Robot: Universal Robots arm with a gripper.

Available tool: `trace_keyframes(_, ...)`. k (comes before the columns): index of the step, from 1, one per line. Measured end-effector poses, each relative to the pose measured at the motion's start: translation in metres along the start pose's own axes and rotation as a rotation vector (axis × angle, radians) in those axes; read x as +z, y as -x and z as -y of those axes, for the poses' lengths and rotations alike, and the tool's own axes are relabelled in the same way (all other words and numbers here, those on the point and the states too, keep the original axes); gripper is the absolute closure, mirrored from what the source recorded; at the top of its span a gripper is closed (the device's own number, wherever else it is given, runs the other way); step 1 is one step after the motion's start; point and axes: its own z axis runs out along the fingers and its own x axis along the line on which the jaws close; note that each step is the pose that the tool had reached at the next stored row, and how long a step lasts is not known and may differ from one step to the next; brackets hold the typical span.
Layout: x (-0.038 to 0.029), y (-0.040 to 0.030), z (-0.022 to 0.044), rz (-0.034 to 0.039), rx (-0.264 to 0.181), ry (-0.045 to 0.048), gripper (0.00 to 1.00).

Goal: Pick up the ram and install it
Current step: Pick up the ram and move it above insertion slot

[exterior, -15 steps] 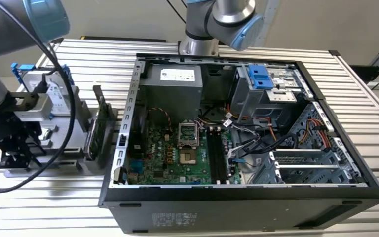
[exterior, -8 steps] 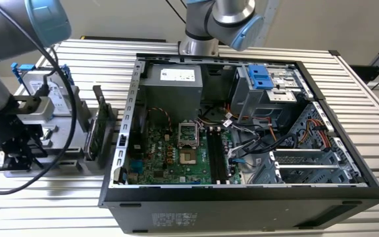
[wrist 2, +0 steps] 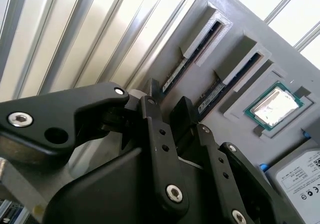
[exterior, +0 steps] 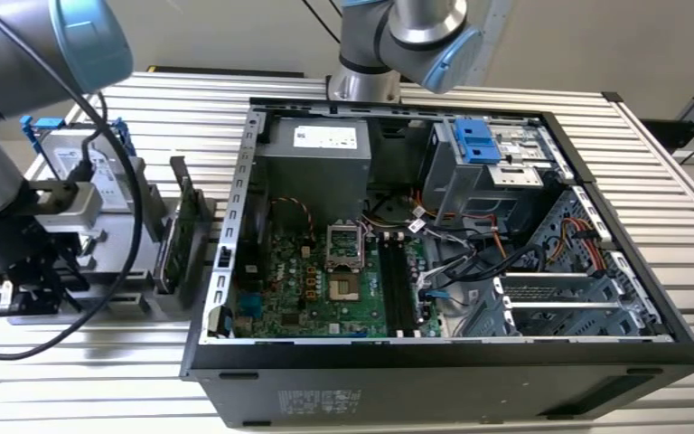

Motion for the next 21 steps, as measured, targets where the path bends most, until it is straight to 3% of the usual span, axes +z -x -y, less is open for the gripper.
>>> trace_keyframes(12,0.0075,-0.0001,0.0003,0.0001,0.0,-0.0001,0.0)
trace_keyframes(21,0.0082,-0.0001,0.0003,0.0,0.0,0.0,0.0)
